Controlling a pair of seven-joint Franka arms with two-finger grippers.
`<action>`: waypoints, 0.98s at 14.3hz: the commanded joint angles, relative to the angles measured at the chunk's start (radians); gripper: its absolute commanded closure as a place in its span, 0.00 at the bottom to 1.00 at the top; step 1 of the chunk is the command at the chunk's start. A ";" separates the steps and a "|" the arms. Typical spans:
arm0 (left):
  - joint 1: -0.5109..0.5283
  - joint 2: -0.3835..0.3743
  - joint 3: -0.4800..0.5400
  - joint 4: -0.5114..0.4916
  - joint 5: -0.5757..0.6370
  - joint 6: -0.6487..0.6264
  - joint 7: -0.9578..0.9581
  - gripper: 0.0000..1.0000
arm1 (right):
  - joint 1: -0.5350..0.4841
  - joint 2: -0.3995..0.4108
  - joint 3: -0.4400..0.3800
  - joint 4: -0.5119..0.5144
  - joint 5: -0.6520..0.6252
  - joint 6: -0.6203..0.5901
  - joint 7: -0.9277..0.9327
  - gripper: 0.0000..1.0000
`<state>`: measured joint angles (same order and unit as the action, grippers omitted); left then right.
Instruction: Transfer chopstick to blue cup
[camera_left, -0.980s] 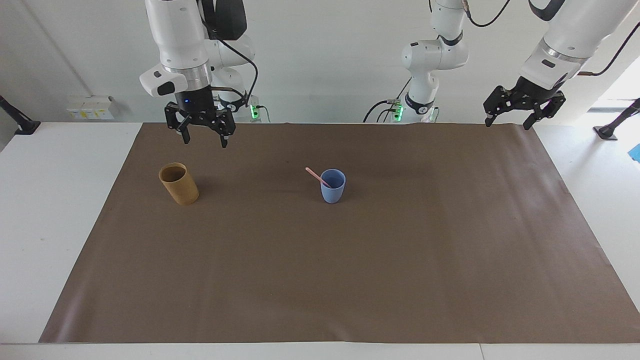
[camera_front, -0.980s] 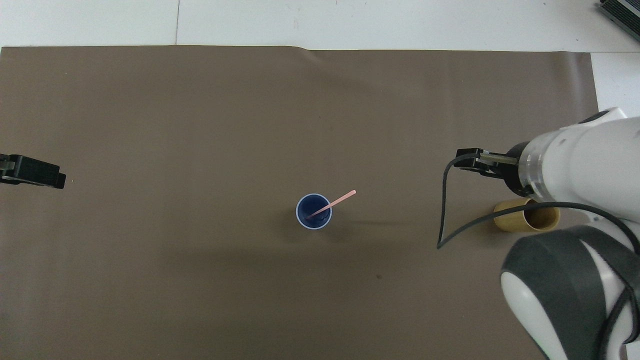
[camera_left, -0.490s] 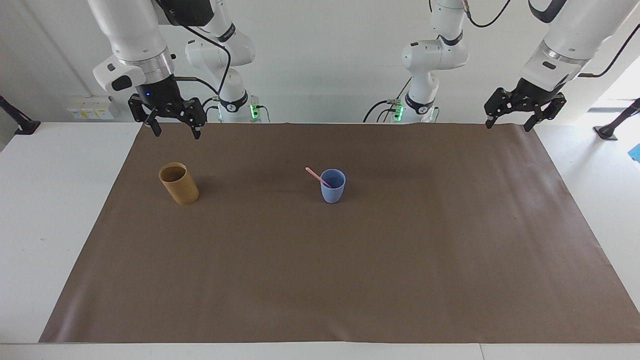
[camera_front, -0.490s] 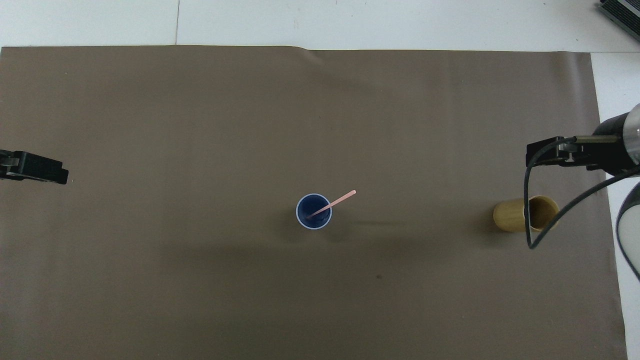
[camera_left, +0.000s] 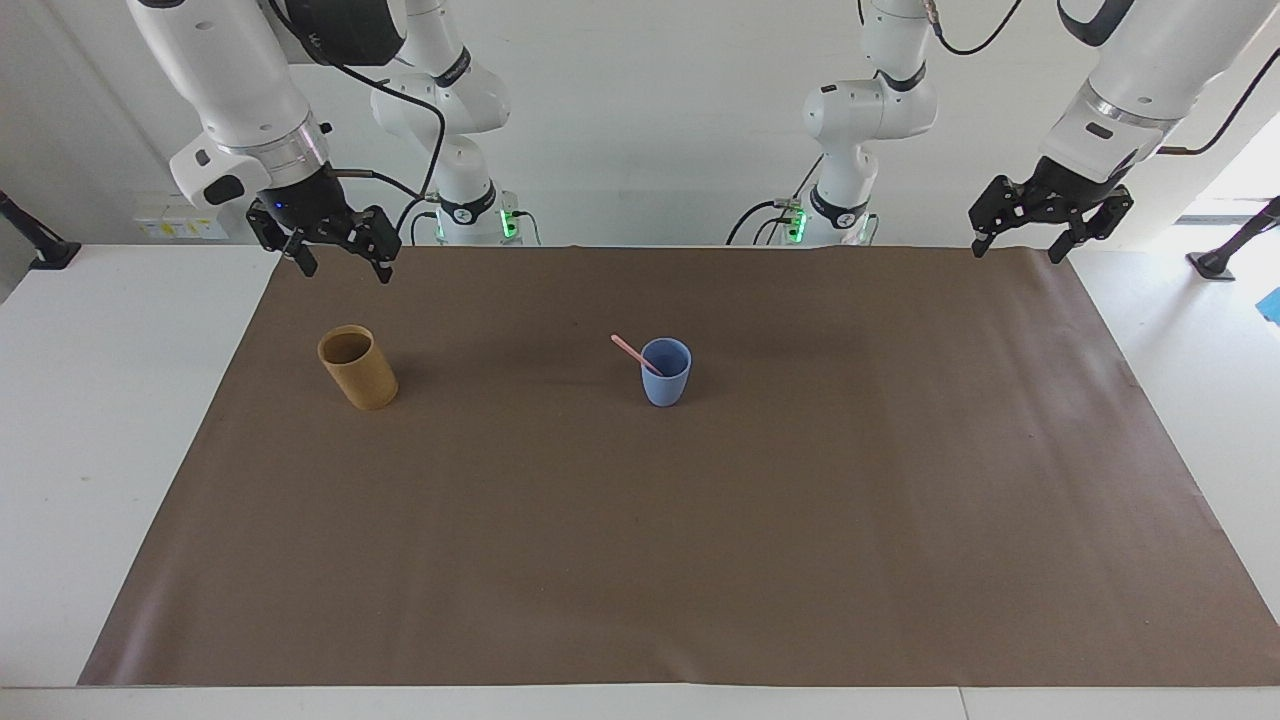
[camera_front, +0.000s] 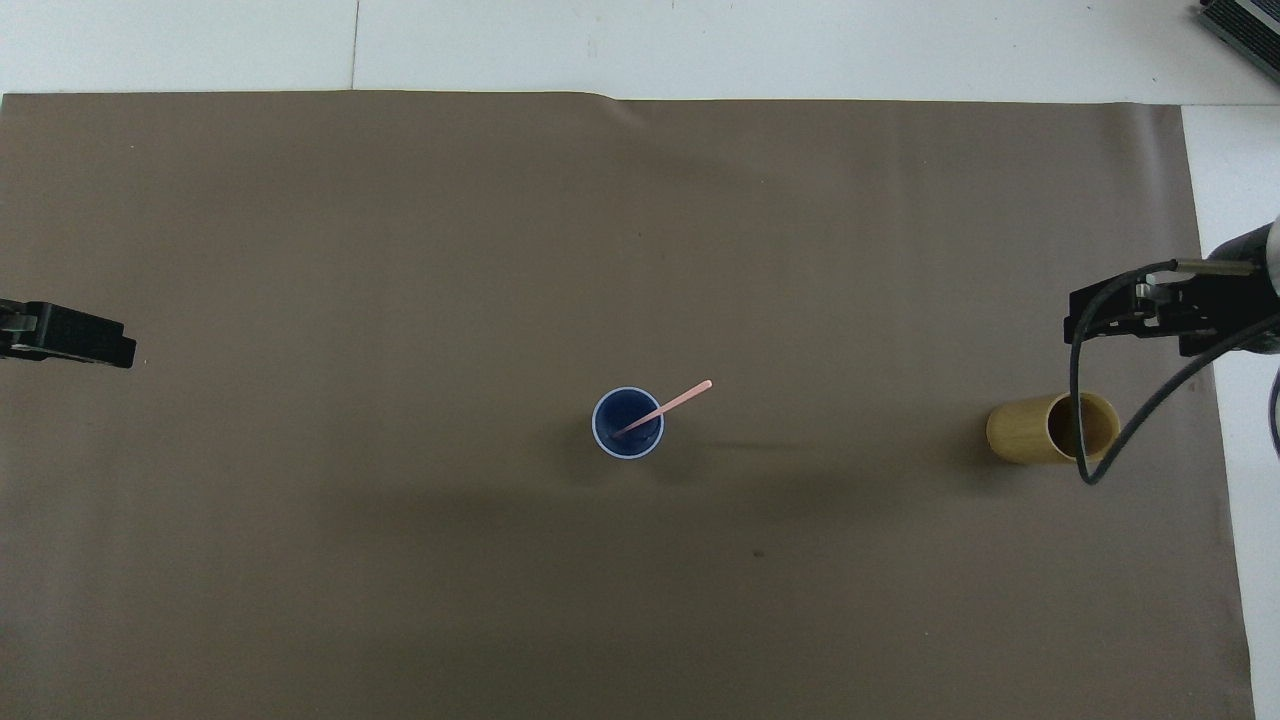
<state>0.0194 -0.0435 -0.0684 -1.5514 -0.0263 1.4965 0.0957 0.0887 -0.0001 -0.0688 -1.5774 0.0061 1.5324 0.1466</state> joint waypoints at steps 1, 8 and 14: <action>0.019 -0.022 -0.008 -0.022 -0.004 0.016 0.002 0.00 | -0.007 -0.051 0.006 -0.067 0.000 0.031 -0.022 0.00; 0.019 -0.022 -0.008 -0.024 -0.004 0.016 0.002 0.00 | -0.001 -0.040 0.012 -0.064 -0.020 0.123 -0.032 0.00; 0.019 -0.022 -0.008 -0.022 -0.004 0.016 0.002 0.00 | -0.001 -0.038 0.017 -0.064 -0.015 0.127 -0.036 0.00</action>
<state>0.0194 -0.0435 -0.0683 -1.5514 -0.0263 1.4968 0.0957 0.0900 -0.0255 -0.0579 -1.6214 -0.0006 1.6420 0.1383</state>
